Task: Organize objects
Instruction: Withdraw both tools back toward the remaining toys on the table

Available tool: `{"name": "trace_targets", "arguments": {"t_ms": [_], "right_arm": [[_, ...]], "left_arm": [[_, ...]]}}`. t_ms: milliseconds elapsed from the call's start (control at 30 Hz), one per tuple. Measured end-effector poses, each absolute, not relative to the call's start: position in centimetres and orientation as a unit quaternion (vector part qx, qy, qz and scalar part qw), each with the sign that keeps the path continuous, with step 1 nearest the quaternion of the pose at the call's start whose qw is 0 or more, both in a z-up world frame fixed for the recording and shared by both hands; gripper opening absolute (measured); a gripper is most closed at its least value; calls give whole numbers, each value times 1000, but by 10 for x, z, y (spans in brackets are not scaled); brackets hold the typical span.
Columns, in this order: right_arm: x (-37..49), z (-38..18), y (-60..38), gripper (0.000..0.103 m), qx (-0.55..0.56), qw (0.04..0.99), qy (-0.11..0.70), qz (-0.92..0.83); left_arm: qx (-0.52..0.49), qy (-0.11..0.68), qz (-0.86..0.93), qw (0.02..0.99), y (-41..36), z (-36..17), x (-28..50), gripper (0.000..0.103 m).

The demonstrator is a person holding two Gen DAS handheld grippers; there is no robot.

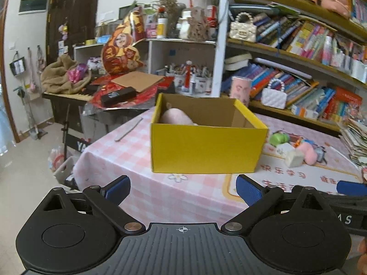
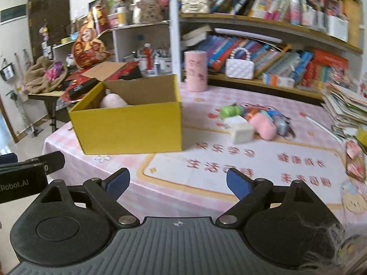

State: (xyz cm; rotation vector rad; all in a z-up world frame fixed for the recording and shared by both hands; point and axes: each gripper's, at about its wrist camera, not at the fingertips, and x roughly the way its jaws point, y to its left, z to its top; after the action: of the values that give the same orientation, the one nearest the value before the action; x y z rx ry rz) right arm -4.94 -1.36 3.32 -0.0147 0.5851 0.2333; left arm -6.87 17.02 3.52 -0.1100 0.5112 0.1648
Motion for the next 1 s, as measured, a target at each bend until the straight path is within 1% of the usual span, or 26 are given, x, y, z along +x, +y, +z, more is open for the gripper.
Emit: {"name": "trace_targets", "arguments": {"t_ms": [267,600,1000], "right_arm": [[-55,24,-42,92,13,949,309,57],[-51,17,-84,92,16,946,323,-20],[-28,11,-123,92,19,939,341,-48]], "left_arm": [[-42,272,40,961,144,25,-63,100],[-36,292,-14,956,106,16,-38,100],[-21,315,-49,948,60,8,-5,100]]}}
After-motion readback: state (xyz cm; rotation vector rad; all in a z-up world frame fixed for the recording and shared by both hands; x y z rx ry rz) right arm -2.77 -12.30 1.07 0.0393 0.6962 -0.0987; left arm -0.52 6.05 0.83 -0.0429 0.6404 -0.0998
